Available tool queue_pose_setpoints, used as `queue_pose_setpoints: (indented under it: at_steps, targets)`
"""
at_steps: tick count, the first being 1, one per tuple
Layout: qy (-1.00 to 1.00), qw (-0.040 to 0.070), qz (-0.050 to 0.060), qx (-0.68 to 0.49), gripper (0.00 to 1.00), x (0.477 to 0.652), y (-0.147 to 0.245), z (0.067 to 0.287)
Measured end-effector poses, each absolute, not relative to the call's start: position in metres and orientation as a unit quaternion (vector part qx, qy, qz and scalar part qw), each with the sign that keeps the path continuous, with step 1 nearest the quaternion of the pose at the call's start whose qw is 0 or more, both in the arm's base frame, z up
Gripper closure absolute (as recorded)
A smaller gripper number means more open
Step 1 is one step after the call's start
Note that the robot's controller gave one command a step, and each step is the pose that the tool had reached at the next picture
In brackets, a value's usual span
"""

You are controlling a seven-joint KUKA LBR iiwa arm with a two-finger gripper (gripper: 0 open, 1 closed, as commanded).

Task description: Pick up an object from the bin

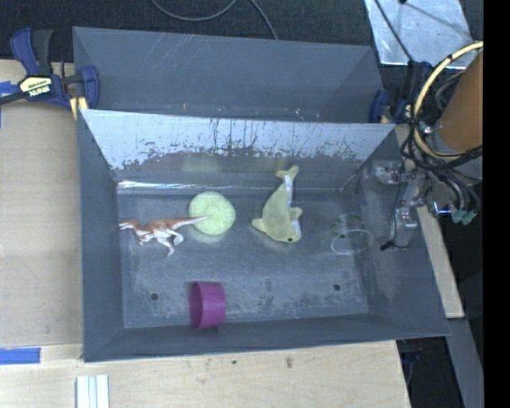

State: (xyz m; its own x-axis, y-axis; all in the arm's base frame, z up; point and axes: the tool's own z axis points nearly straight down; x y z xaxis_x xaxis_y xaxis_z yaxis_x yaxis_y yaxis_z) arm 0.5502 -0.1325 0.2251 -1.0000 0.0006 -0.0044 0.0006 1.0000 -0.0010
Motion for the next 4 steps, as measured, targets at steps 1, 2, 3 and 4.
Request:
queue_pose_setpoints:
  at_steps: [1, 2, 3, 4]
  targets:
    - [0.998, 0.004, 0.0, 0.059, 0.0, 0.583, -0.144, 0.16]
    - [0.997, 0.003, 0.0, 0.074, 0.0, 0.596, -0.065, 0.156]
    - [0.992, 0.001, 0.0, 0.127, 0.0, 0.588, -0.12, 0.137]
    - [1.0, 0.001, 0.0, 0.003, 0.0, 0.609, -0.087, 0.1]
